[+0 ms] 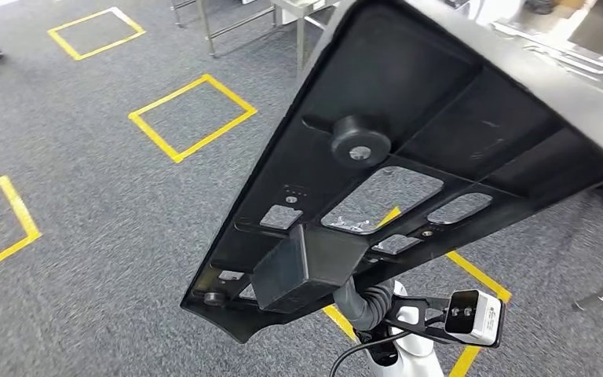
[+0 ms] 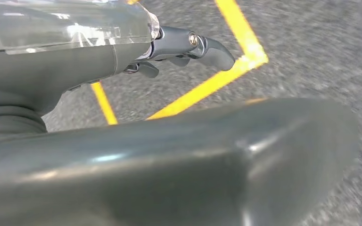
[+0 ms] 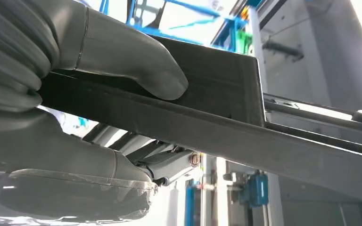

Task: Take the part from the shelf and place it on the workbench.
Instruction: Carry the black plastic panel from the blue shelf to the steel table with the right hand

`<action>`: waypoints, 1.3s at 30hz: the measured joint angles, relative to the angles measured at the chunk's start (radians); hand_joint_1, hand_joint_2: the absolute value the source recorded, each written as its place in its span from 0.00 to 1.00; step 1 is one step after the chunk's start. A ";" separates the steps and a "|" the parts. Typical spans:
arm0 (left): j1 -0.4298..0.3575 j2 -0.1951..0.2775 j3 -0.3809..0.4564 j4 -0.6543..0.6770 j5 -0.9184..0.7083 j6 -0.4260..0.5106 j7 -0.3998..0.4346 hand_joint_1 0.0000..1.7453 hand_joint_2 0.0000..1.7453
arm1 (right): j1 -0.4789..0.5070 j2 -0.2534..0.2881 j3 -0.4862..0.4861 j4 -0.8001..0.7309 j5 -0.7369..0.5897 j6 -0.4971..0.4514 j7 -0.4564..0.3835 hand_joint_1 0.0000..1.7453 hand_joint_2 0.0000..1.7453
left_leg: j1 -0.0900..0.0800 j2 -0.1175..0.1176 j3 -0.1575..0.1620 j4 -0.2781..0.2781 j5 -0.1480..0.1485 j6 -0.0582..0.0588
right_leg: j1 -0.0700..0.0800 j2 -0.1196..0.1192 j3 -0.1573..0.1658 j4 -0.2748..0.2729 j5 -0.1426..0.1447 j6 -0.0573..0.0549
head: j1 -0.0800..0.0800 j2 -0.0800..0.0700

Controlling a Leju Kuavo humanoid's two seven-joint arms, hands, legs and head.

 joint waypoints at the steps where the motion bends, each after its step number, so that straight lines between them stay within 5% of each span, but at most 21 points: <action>1: -0.001 0.000 0.000 0.000 -0.002 -0.005 -0.005 0.00 0.00 | 0.000 -0.001 0.000 0.000 0.001 -0.004 0.000 1.00 1.00 | 0.002 -0.019 0.015 -0.036 0.008 0.003 | -0.001 0.011 -0.005 0.004 0.000 0.006 | 0.000 0.000; 2: -0.002 -0.001 -0.001 0.000 -0.004 -0.009 -0.010 0.00 0.00 | 0.000 -0.003 0.001 0.000 0.002 -0.007 0.000 1.00 1.00 | 0.001 -0.031 0.019 -0.048 0.005 0.007 | -0.002 0.021 -0.011 0.005 0.002 0.013 | 0.000 0.000; 4: -0.007 -0.002 -0.002 0.000 -0.006 -0.012 -0.015 0.00 0.00 | 0.002 -0.006 0.001 0.000 0.002 -0.010 0.001 1.00 1.00 | -0.001 -0.013 0.019 -0.052 0.009 0.020 | -0.004 0.039 -0.019 0.004 0.006 0.026 | 0.000 0.000; 6: -0.013 -0.003 -0.002 0.000 -0.002 -0.010 -0.013 0.00 0.00 | 0.003 -0.011 0.002 0.000 0.000 -0.011 0.000 1.00 1.00 | 0.001 0.010 0.021 -0.059 0.014 0.034 | -0.002 0.006 -0.034 0.031 -0.012 0.036 | 0.000 0.000; 8: -0.012 -0.003 -0.002 0.000 0.004 -0.004 -0.008 0.00 0.00 | 0.003 -0.014 0.004 0.000 -0.002 -0.017 0.000 1.00 1.00 | -0.002 0.038 0.022 -0.062 0.014 0.044 | -0.003 -0.057 -0.087 0.140 -0.071 0.043 | 0.000 0.000; 10: -0.005 -0.001 -0.001 0.000 0.011 0.005 -0.001 0.00 0.00 | 0.004 -0.018 0.006 0.001 -0.006 -0.021 0.000 1.00 1.00 | -0.006 0.069 0.022 -0.062 0.012 0.048 | -0.006 -0.084 -0.153 0.272 -0.123 0.049 | 0.000 0.000; 11: -0.003 0.000 0.000 0.000 0.016 0.009 0.002 0.00 0.00 | 0.005 -0.021 0.006 0.002 -0.008 -0.022 0.000 1.00 1.00 | -0.006 0.083 0.023 -0.061 0.010 0.048 | -0.008 -0.088 -0.167 0.298 -0.124 0.050 | 0.000 0.000; 12: -0.003 0.000 0.000 0.000 0.021 0.011 0.004 0.00 0.00 | 0.005 -0.023 0.006 0.004 -0.012 -0.022 0.000 1.00 1.00 | -0.006 0.096 0.024 -0.061 0.008 0.047 | -0.008 -0.092 -0.158 0.281 -0.105 0.050 | 0.000 0.000; 15: -0.004 0.000 0.002 0.000 0.033 0.012 0.010 0.00 0.00 | 0.005 -0.028 0.006 0.010 -0.018 -0.019 0.000 1.00 1.00 | -0.009 0.125 0.035 -0.061 0.000 0.038 | -0.002 -0.142 -0.049 0.076 -0.017 0.037 | 0.000 0.000; 17: -0.004 0.000 0.003 0.000 0.031 0.013 0.015 0.00 0.00 | 0.005 -0.028 0.006 0.011 -0.020 -0.016 0.000 1.00 1.00 | -0.012 0.141 0.040 -0.060 -0.005 0.027 | 0.008 -0.167 -0.014 0.007 -0.003 0.025 | 0.000 0.000; 19: -0.004 0.000 0.003 0.000 0.028 0.016 0.018 0.00 0.00 | 0.006 -0.028 0.006 0.011 -0.020 -0.013 0.000 1.00 1.00 | -0.013 0.161 0.047 -0.064 -0.008 0.015 | 0.011 -0.147 -0.016 0.003 -0.002 0.016 | 0.000 0.000; 22: -0.008 0.001 0.003 0.000 0.027 0.017 0.019 0.00 0.00 | 0.006 -0.027 0.006 0.010 -0.021 -0.010 0.000 1.00 1.00 | -0.008 0.123 0.035 -0.013 -0.050 0.001 | 0.000 -0.114 -0.004 -0.014 0.006 0.000 | 0.000 0.000; 25: -0.001 0.000 0.004 0.000 0.026 0.017 0.021 0.00 0.00 | 0.007 -0.025 0.006 0.012 -0.022 -0.009 0.000 1.00 1.00 | -0.005 0.065 -0.059 0.176 -0.132 -0.006 | -0.001 -0.078 -0.001 -0.016 0.008 -0.009 | 0.000 0.000; 27: 0.003 0.001 0.005 0.000 0.031 0.019 0.020 0.00 0.00 | 0.010 -0.025 0.006 0.015 -0.022 -0.007 0.000 1.00 1.00 | -0.005 0.058 -0.095 0.225 -0.124 -0.006 | 0.001 -0.048 0.000 -0.014 0.007 -0.009 | 0.000 0.000; 29: 0.002 0.001 0.007 0.000 0.036 0.022 0.017 0.00 0.00 | 0.012 -0.025 0.006 0.018 -0.023 -0.008 0.000 1.00 1.00 | -0.005 0.044 -0.058 0.119 -0.045 -0.001 | 0.002 -0.021 0.004 -0.011 0.005 -0.006 | 0.000 0.000; 31: -0.002 0.001 0.008 0.000 0.036 0.023 0.015 0.00 0.00 | 0.010 -0.025 0.006 0.022 -0.023 -0.017 0.001 1.00 1.00 | -0.004 0.001 -0.003 -0.012 0.010 0.009 | 0.002 0.001 0.003 -0.007 0.003 0.001 | 0.000 0.000; 33: -0.003 0.001 0.008 0.000 0.034 0.022 0.016 0.00 0.00 | 0.007 -0.025 0.006 0.024 -0.022 -0.034 0.001 1.00 1.00 | -0.007 -0.021 0.017 -0.058 0.015 0.019 | -0.002 0.021 -0.005 -0.004 0.004 0.013 | 0.000 0.000; 35: -0.004 -0.002 0.008 0.001 0.027 0.020 0.019 0.00 0.00 | 0.006 -0.026 0.006 0.025 -0.021 -0.053 0.001 1.00 1.00 | -0.008 -0.001 0.019 -0.064 0.020 0.030 | -0.005 0.031 -0.011 -0.004 0.007 0.026 | 0.000 0.000; 37: -0.008 -0.006 0.007 0.001 0.022 0.017 0.021 0.00 0.00 | 0.005 -0.029 0.006 0.025 -0.022 -0.063 0.001 1.00 1.00 | -0.005 0.021 0.022 -0.073 0.025 0.044 | -0.002 -0.011 -0.028 0.030 -0.016 0.035 | 0.000 0.000; 39: -0.007 -0.008 0.007 0.001 0.022 0.015 0.020 0.00 0.00 | 0.004 -0.031 0.008 0.025 -0.025 -0.064 0.000 1.00 1.00 | -0.005 0.046 0.023 -0.076 0.025 0.052 | -0.002 -0.068 -0.084 0.144 -0.078 0.041 | 0.000 0.000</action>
